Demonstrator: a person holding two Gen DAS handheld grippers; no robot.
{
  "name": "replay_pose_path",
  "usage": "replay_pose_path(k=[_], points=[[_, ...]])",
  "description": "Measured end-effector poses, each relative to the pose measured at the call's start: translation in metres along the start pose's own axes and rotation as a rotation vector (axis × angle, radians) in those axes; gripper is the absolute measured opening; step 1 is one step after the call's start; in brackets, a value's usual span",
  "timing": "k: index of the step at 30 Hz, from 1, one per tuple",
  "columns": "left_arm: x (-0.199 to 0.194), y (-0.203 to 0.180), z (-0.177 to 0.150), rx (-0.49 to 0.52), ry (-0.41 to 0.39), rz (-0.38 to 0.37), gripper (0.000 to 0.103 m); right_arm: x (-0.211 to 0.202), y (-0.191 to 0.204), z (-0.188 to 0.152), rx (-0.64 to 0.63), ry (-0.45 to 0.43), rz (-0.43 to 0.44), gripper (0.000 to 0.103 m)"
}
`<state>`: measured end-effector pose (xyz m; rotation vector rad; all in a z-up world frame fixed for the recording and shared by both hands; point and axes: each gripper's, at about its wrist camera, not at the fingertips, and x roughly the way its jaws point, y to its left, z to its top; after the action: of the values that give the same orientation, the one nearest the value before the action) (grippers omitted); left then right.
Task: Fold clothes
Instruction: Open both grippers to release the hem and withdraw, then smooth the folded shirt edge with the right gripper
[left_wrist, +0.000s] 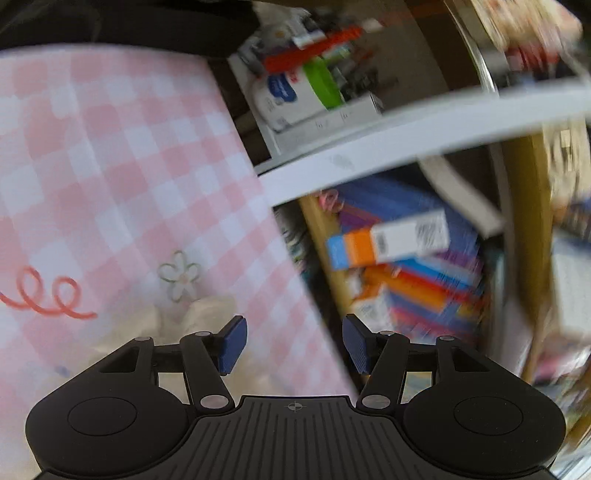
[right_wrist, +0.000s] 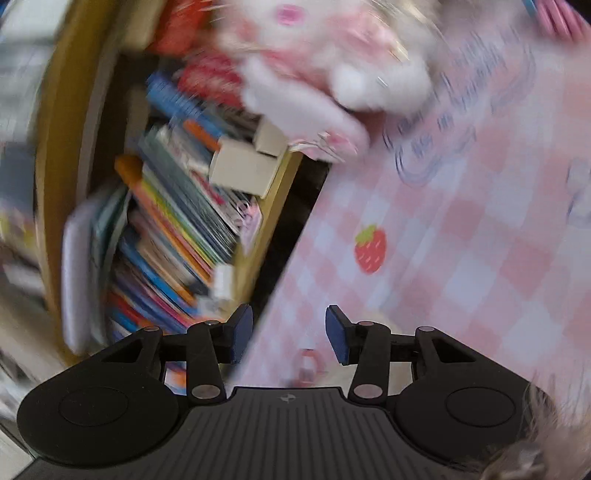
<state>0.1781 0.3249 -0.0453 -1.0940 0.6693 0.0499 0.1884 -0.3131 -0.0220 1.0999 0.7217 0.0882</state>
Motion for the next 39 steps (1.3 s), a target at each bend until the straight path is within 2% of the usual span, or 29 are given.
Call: replay_pose_path(k=[3, 6, 8, 10, 11, 13, 15, 17, 18, 20, 23, 26, 29, 34, 36, 37, 39], points=[[-0.003, -0.017, -0.022, 0.236, 0.034, 0.077, 0.057, -0.01, 0.017, -0.018, -0.241, -0.009, -0.105, 0.043], [0.004, -0.028, -0.052, 0.42, 0.117, 0.076, 0.057, -0.01, 0.034, -0.052, -0.518, -0.011, -0.2, 0.042], [0.019, -0.031, -0.064, 0.467, 0.165, 0.081, 0.056, -0.001, 0.044, -0.076, -0.691, 0.005, -0.26, 0.041], [0.034, -0.032, -0.065, 0.444, 0.162, 0.114, 0.056, 0.009, 0.046, -0.091, -0.786, 0.029, -0.301, 0.035], [0.04, -0.032, -0.061, 0.418, 0.148, 0.13, 0.056, 0.014, 0.048, -0.099, -0.833, 0.041, -0.322, 0.029], [0.043, -0.03, -0.044, 0.317, 0.071, 0.157, 0.056, 0.025, 0.045, -0.094, -0.828, 0.041, -0.361, 0.022], [0.034, -0.027, -0.025, 0.201, -0.024, 0.19, 0.056, 0.036, 0.04, -0.078, -0.775, 0.031, -0.398, 0.02], [0.016, -0.026, -0.012, 0.141, -0.101, 0.164, 0.057, 0.043, 0.032, -0.05, -0.708, 0.002, -0.443, 0.019], [0.006, -0.026, -0.009, 0.144, -0.123, 0.144, 0.057, 0.044, 0.032, -0.04, -0.697, -0.018, -0.459, 0.019], [-0.009, -0.033, -0.013, 0.243, -0.098, 0.129, 0.057, 0.036, 0.035, -0.031, -0.715, -0.051, -0.473, 0.019], [-0.024, -0.04, -0.038, 0.421, -0.002, 0.153, 0.057, 0.023, 0.04, -0.036, -0.781, -0.031, -0.424, 0.021], [-0.037, -0.041, -0.073, 0.472, 0.062, 0.144, 0.057, 0.019, 0.044, -0.06, -0.895, 0.005, -0.399, 0.021], [-0.057, -0.036, -0.112, 0.514, 0.103, 0.154, 0.06, 0.016, 0.04, -0.076, -0.96, -0.013, -0.451, 0.024], [-0.081, -0.027, -0.166, 0.674, 0.176, 0.209, 0.06, 0.015, 0.017, -0.062, -0.838, 0.01, -0.475, 0.025], [-0.083, -0.023, -0.175, 0.683, 0.192, 0.225, 0.06, 0.018, 0.011, -0.057, -0.811, 0.043, -0.464, 0.018], [-0.084, -0.021, -0.176, 0.665, 0.186, 0.23, 0.06, 0.02, 0.01, -0.054, -0.803, 0.07, -0.446, 0.003], [-0.087, -0.016, -0.175, 0.62, 0.168, 0.223, 0.062, 0.021, 0.011, -0.051, -0.803, 0.098, -0.416, 0.001]])
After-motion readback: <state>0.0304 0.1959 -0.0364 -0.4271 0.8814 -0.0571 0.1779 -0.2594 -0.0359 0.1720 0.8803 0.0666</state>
